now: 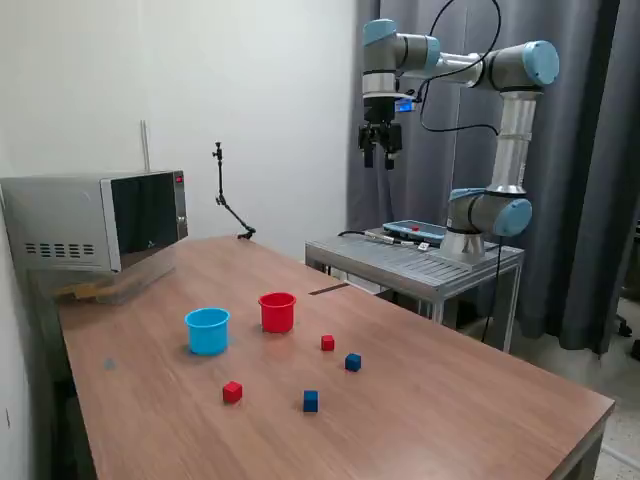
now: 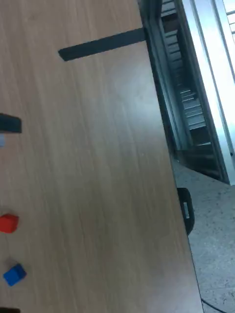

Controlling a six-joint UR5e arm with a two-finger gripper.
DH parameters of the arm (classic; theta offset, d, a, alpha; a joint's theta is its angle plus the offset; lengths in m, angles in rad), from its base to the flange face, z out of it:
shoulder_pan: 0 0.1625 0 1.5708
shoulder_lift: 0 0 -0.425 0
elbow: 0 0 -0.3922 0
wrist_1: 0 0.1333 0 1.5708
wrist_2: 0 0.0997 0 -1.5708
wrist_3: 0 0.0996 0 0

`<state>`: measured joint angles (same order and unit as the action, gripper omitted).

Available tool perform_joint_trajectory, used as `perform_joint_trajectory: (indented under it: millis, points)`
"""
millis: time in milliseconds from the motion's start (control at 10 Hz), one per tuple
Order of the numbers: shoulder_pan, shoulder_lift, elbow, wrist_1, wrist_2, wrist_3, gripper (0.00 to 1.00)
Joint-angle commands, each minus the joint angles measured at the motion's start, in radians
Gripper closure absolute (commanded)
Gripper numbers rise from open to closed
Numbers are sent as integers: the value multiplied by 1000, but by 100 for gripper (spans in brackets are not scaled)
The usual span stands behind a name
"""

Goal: Place red objects in the red bin, and blue objects in the blue bin.

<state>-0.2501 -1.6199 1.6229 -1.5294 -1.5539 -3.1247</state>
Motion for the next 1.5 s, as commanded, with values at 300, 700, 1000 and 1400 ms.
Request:
perform_joint_trajectory:
  millis: [300,700,1000,1400]
  points:
    - [-1,14,-35,21,8,5,0]
    - [-1,15,-37,21,8,5,0]
    - [5,15,-35,23,8,5,0]
    - [12,23,-44,11,9,3,0]
